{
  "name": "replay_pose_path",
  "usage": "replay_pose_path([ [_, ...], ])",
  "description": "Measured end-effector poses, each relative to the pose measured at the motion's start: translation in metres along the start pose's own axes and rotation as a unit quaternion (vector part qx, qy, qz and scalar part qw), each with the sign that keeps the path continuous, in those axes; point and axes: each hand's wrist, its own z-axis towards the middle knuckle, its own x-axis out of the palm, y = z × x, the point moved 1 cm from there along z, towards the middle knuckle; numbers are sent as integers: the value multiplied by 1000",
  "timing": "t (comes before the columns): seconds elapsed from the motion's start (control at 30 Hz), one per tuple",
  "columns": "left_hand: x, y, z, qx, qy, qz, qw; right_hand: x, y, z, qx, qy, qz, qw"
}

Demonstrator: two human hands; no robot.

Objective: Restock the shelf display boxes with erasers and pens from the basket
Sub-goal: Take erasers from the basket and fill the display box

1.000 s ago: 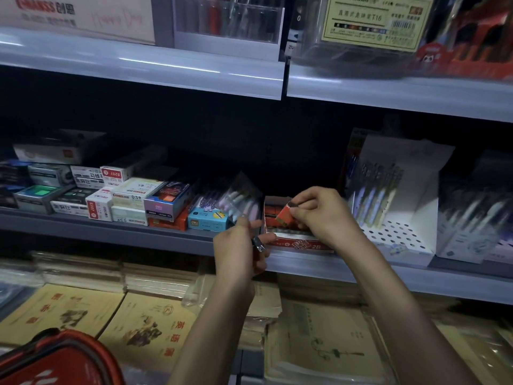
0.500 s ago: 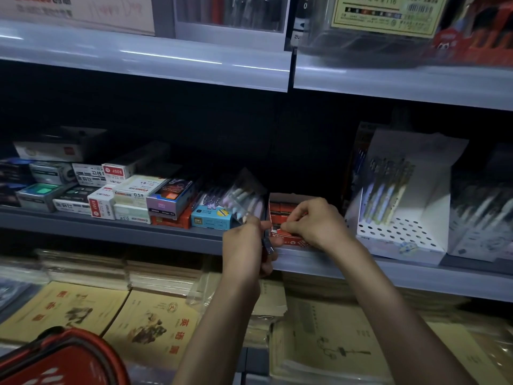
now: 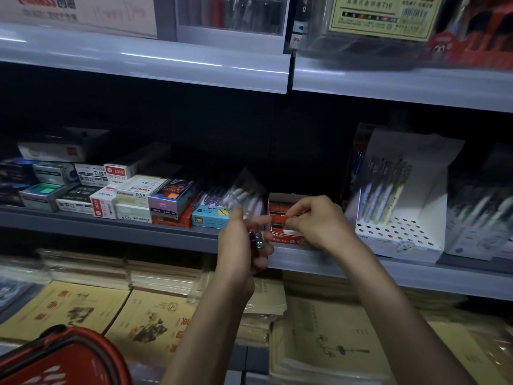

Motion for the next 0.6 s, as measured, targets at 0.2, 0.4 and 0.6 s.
replay_pose_path([
  [0.2,7,-13,-11,81,66,-70,992,-42,38,-42,-71,73,196,975],
  [0.4,20,-2,-17,93,47,-32,994,-39,50,-59,-81,114,107,984],
  [0.6,22,1,-22,41,16,-82,996,-46,39,-54,-53,78,165,982],
])
